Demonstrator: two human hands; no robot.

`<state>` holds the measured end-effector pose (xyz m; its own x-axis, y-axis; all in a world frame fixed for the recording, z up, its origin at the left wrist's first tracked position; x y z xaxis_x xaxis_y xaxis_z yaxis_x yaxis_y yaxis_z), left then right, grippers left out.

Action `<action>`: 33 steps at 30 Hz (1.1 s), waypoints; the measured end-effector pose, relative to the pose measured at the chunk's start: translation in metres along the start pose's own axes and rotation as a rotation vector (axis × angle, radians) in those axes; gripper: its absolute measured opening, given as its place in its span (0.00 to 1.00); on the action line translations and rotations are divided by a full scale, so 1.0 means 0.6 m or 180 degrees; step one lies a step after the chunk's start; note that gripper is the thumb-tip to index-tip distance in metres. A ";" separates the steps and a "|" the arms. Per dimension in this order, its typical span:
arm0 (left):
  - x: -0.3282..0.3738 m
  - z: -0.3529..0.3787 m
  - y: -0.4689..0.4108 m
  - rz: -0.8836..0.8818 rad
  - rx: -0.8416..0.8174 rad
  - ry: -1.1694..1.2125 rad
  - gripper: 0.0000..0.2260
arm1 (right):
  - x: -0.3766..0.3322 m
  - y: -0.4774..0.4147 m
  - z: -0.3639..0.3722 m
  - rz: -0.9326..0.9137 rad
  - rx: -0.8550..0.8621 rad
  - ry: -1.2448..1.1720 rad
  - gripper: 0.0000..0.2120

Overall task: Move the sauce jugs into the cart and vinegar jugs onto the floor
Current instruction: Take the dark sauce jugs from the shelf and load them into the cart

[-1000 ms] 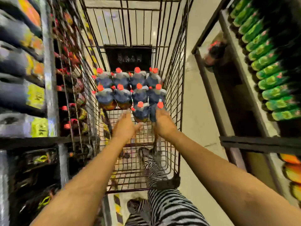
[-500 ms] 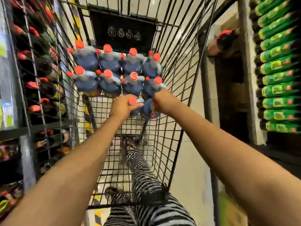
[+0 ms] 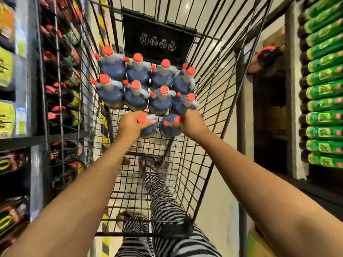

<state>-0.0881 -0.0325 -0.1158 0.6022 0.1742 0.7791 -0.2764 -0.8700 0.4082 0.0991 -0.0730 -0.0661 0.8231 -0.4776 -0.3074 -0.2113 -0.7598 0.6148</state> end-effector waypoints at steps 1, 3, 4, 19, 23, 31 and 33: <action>-0.002 -0.003 0.003 0.0047 -0.0017 -0.0116 0.15 | 0.001 -0.002 0.003 0.0009 0.0031 -0.0121 0.18; -0.004 -0.009 0.007 0.0090 -0.0012 -0.0261 0.16 | 0.005 -0.008 0.012 0.0020 0.0093 -0.0235 0.21; -0.006 -0.011 0.008 0.0074 0.0028 -0.0261 0.17 | 0.008 -0.011 0.017 0.0019 0.0152 -0.0248 0.23; -0.019 -0.045 0.040 -0.0228 0.0692 0.0272 0.14 | 0.028 -0.005 0.046 0.0101 0.0232 -0.1377 0.18; -0.008 -0.074 0.093 -0.0359 0.0815 -0.0280 0.16 | 0.000 0.026 0.042 -0.0156 0.0183 -0.1542 0.17; 0.024 -0.186 0.297 -0.0570 0.1541 -0.0019 0.15 | -0.115 0.176 0.004 -0.0933 0.0184 -0.1621 0.19; 0.048 -0.227 0.372 -0.0512 0.1889 0.0042 0.18 | -0.155 0.234 -0.018 -0.1242 0.0294 -0.1640 0.20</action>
<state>-0.2343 -0.1588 0.0624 0.5914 0.3271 0.7371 0.2837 -0.9400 0.1895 -0.0016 -0.1302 0.0566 0.4951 -0.2918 -0.8184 -0.0114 -0.9440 0.3296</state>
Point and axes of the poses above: each hand's wrist, its own y-axis away from the middle knuckle, its own z-axis out of the palm, x = y × z, the point moved 9 cm from there along -y, towards the middle knuckle, and after that the axes turned 4 degrees about z, right-handed, at the moved point
